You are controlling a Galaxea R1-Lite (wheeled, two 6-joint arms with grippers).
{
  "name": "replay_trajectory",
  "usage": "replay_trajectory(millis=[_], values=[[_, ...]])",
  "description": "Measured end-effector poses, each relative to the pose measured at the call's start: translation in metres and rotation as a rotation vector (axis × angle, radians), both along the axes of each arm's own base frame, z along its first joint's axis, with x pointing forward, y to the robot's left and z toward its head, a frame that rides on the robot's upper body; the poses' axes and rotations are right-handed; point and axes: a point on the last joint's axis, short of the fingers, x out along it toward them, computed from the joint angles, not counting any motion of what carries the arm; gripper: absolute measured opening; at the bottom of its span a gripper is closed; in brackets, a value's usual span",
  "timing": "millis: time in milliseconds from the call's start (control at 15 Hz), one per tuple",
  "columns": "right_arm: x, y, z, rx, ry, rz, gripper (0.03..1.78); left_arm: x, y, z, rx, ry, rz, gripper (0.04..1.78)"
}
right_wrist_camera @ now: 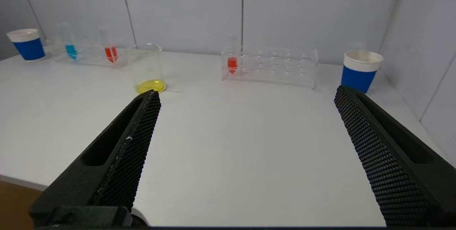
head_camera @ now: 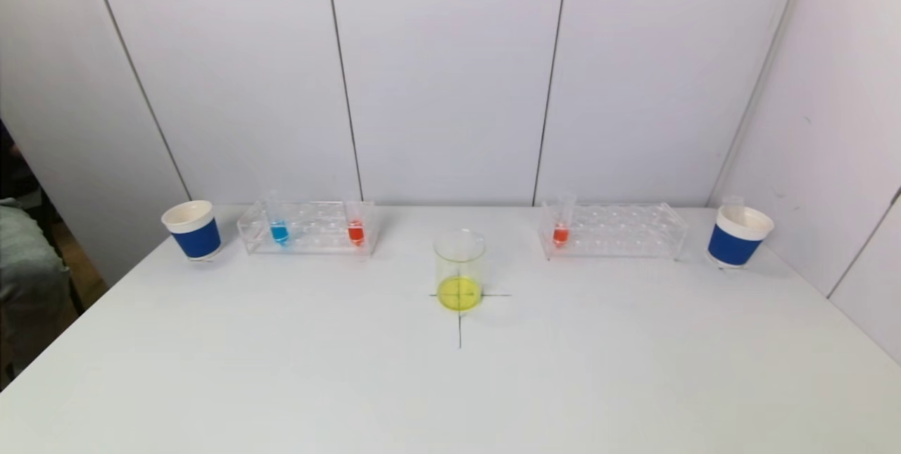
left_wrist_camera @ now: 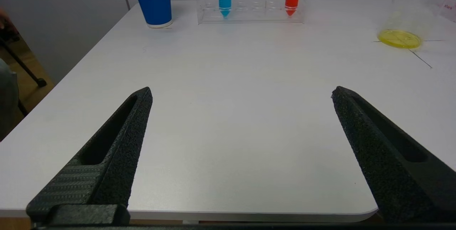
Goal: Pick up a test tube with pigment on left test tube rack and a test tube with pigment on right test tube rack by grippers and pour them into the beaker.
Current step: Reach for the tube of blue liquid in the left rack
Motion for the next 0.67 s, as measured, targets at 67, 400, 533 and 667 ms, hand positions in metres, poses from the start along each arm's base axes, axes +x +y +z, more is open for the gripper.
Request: replay_trajectory(millis=[67, 400, 533, 667], values=[[0.003, -0.001, -0.003, -0.033, -0.031, -0.034, 1.77, 0.000, 0.000, 0.000, 0.000, 0.000, 0.000, 1.76], [0.019, -0.003, -0.028, -0.148, -0.144, -0.139, 1.77, 0.000, 0.000, 0.000, 0.000, 0.001, 0.000, 1.76], [0.022, -0.004, -0.040, -0.167, -0.042, -0.184, 1.77, 0.000, 0.000, 0.000, 0.000, 0.000, 0.000, 1.76], [0.024, -0.004, -0.051, -0.171, 0.068, -0.209, 1.77, 0.000, 0.000, 0.000, 0.000, 0.000, 0.000, 1.76]])
